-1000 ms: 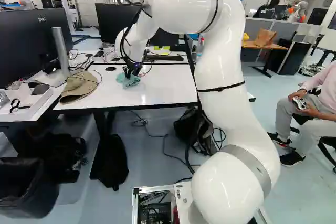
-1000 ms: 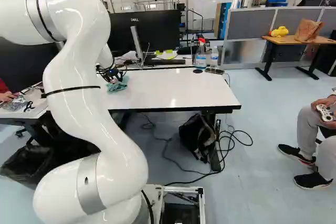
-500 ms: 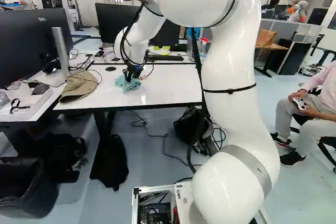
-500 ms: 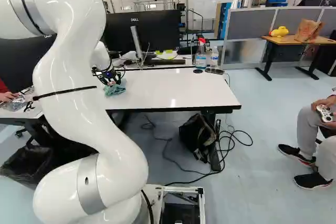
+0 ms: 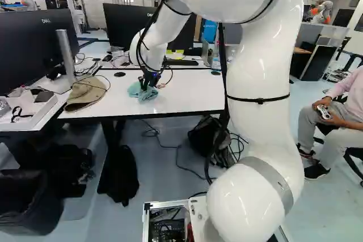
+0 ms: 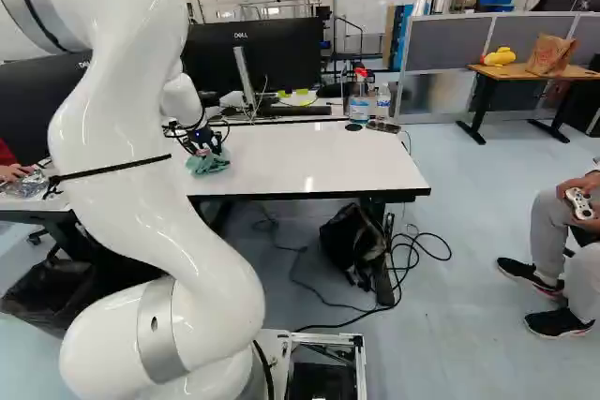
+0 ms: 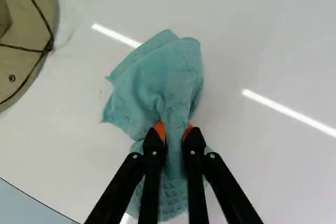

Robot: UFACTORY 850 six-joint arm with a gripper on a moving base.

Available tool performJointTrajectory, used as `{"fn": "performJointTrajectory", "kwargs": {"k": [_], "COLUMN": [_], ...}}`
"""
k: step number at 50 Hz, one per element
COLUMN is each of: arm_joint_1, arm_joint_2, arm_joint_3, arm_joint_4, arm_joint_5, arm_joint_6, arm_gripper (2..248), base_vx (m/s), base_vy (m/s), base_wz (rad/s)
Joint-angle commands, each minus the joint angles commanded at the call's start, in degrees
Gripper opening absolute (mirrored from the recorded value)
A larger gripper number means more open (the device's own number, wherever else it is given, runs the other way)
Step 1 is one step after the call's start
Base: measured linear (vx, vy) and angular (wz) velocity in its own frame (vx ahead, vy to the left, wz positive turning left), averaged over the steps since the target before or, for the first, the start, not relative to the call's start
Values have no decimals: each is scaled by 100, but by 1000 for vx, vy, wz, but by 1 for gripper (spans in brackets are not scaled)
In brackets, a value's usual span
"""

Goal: Clean the table with the green towel

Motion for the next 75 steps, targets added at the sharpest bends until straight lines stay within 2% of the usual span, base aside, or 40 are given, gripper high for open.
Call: {"fn": "performJointTrajectory", "kwargs": {"k": [17,36,56,75], "arm_joint_1": [-322,-587,-710,-756], "arm_joint_2": [-35,-336,-754,-540], "arm_joint_3": [-44,-439,-1002,-879], "arm_joint_4": [0,0,0,0], "arm_joint_5": [0,0,0,0], "arm_joint_6": [0,0,0,0], "arm_gripper": [51,51,51,51], "base_vx": [0,0,0,0], "base_vy": [0,0,0,0], "base_wz": [0,0,0,0]}}
